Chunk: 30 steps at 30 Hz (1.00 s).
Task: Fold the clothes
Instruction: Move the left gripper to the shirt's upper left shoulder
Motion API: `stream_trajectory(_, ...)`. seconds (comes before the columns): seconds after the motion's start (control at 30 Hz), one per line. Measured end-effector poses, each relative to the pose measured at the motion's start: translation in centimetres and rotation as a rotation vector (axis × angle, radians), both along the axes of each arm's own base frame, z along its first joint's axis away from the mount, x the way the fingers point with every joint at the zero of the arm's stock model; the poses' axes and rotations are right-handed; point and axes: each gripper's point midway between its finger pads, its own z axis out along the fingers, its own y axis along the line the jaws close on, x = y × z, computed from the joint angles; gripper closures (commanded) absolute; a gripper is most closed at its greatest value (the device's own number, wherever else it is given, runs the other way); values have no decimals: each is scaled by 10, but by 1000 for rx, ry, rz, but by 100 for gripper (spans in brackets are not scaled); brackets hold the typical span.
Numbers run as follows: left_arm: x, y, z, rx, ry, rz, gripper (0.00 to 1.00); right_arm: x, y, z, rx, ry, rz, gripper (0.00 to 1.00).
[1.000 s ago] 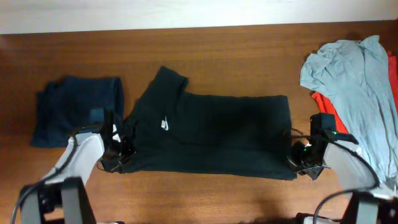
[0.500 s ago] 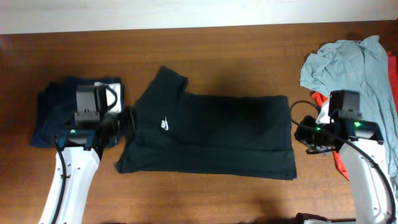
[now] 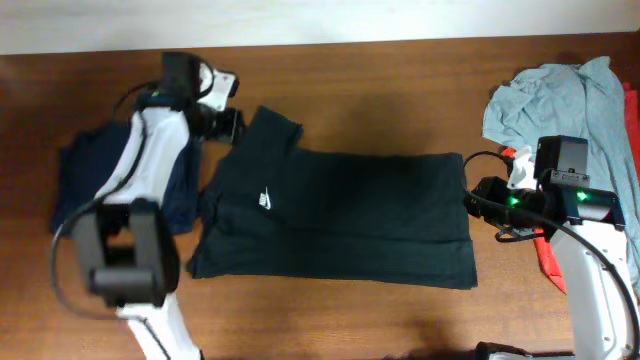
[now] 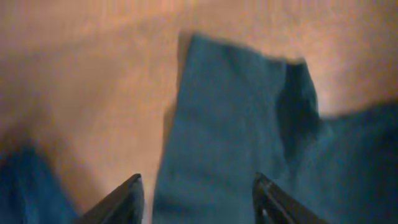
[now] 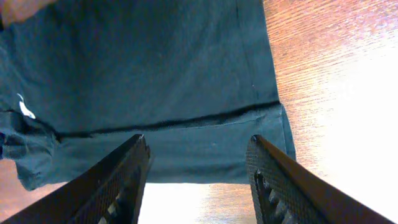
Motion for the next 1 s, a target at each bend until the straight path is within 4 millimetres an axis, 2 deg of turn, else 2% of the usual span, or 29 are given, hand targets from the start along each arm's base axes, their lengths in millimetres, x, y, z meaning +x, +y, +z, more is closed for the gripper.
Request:
stream_trajectory(0.07, 26, -16, -14, 10, -33, -60, 33, 0, 0, 0, 0, -1, 0, 47)
stream_trajectory(0.2, 55, -40, -40, 16, -101, -125, 31, 0, 0, 0, 0, 1, 0, 47)
stream_trajectory(0.33, 61, -55, -71, 20, -104, -161, 31, 0, 0, 0, 0, 2, 0, 47)
stream_trajectory(0.43, 67, -57, -82, 23, -121, -171, 33, 0, 0, 0, 0, 1, 0, 46)
stream_trajectory(0.53, 69, -57, -84, 27, -127, -169, 49, 0, 0, 0, 0, 1, 1, 47)
stream_trajectory(0.6, 71, -55, -84, 34, -135, -170, 68, 0, 0, 0, -1, 1, 2, 47)
stream_trajectory(0.67, 72, -54, -84, 39, -136, -168, 95, 0, 0, 0, -1, 0, 2, 47)
stream_trajectory(0.7, 73, -53, -85, 39, -135, -164, 100, 1, 0, 0, -1, -2, 2, 46)
stream_trajectory(0.83, 70, -52, -85, 43, -120, -165, 100, 4, -2, 1, -12, -19, 0, 47)
stream_trajectory(1.0, 56, -47, -83, 63, -34, -160, 100, 16, -5, 3, -25, -58, -2, 47)
